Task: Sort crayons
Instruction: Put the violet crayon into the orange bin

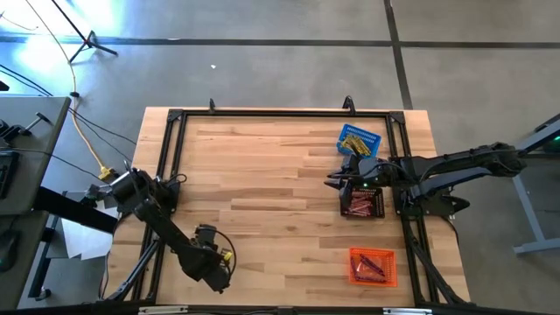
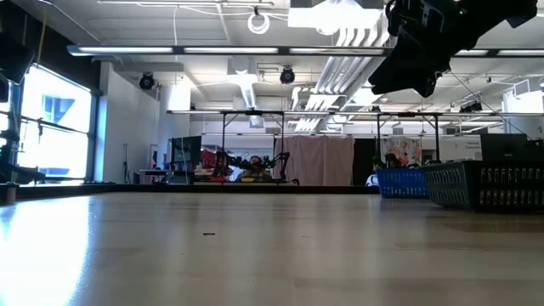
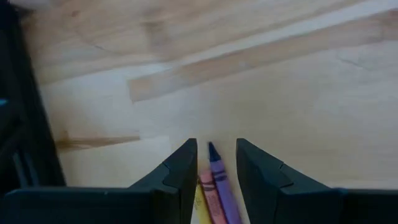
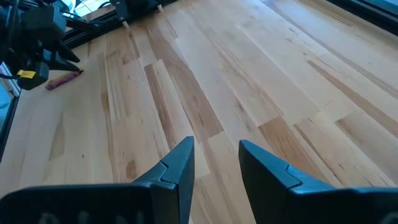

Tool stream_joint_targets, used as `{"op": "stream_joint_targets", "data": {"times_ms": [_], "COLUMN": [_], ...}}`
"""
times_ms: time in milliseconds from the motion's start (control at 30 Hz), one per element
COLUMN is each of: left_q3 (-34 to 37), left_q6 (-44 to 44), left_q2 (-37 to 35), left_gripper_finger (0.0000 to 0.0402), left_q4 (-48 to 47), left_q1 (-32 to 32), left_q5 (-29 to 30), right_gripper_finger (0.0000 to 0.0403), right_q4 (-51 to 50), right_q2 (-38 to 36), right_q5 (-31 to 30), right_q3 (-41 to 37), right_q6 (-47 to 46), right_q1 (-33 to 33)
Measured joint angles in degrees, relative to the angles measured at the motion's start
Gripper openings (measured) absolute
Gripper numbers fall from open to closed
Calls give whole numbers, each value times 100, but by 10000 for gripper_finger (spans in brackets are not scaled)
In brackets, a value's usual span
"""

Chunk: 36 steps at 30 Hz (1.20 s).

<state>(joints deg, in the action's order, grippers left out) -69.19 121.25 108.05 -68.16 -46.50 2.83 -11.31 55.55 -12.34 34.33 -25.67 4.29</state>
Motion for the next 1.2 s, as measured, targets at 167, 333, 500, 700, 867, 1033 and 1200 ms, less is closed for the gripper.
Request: {"op": "stream_joint_targets", "data": {"times_ms": [167, 333, 500, 700, 867, 1033, 1200], "left_q3": [2, 2, 2, 2, 2, 2, -1], "left_q6": [2, 17, 152, 430, 814, 1082, 1161], "left_q2": [0, 0, 0, 0, -1, 0, 129], "left_gripper_finger": [99, 99, 99, 99, 99, 99, 99], "left_q4": [278, 307, 525, 1107, 1155, 1151, 1151], "left_q1": [-61, -115, -160, -319, -486, -621, -651], "left_q5": [44, 71, 94, 87, 87, 85, 26], "right_gripper_finger": [113, 113, 113, 113, 113, 113, 113], "right_q4": [0, 0, 0, 0, 0, -1, -2], "right_q2": [0, 0, 0, 0, 0, 0, 11], "right_q5": [0, 0, 0, 0, 0, 0, 2], "right_q3": [0, 0, 0, 0, 0, 0, 0], "right_q6": [0, -2, -2, -2, -2, -4, -46], "right_q1": [0, 0, 0, 0, 0, 0, 0]}}
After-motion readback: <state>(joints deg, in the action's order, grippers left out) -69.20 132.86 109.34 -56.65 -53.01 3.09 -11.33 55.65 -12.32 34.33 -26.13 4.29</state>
